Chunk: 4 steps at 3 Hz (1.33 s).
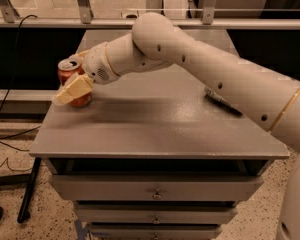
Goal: Move coke can near green jalapeno chip bag
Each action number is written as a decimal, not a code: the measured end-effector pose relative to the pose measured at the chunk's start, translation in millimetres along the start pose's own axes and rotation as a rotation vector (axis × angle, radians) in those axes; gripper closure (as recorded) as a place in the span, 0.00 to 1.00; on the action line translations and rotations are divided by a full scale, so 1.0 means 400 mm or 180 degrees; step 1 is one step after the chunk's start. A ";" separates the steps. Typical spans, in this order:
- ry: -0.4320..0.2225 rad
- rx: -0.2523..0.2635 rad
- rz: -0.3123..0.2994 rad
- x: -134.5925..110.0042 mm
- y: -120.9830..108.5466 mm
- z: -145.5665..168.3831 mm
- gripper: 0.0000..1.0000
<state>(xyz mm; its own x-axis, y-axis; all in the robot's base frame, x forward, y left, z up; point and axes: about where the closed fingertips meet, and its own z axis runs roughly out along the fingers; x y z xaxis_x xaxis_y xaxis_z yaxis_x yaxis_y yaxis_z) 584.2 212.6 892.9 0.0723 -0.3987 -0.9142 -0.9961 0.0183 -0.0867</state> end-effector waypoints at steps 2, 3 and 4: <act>-0.0012 0.0090 0.0103 0.034 -0.004 -0.029 0.74; 0.0088 0.0524 0.0039 0.044 -0.061 -0.198 0.96; 0.0139 0.1120 -0.0028 0.050 -0.115 -0.450 1.00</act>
Offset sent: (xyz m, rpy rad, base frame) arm 0.0080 -0.0378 -0.0104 0.0078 0.0217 -0.0840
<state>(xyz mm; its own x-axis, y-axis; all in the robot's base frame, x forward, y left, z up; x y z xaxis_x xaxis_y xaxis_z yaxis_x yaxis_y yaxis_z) 622.2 38.8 950.0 0.0711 -0.4389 -0.8957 -0.9161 0.3265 -0.2327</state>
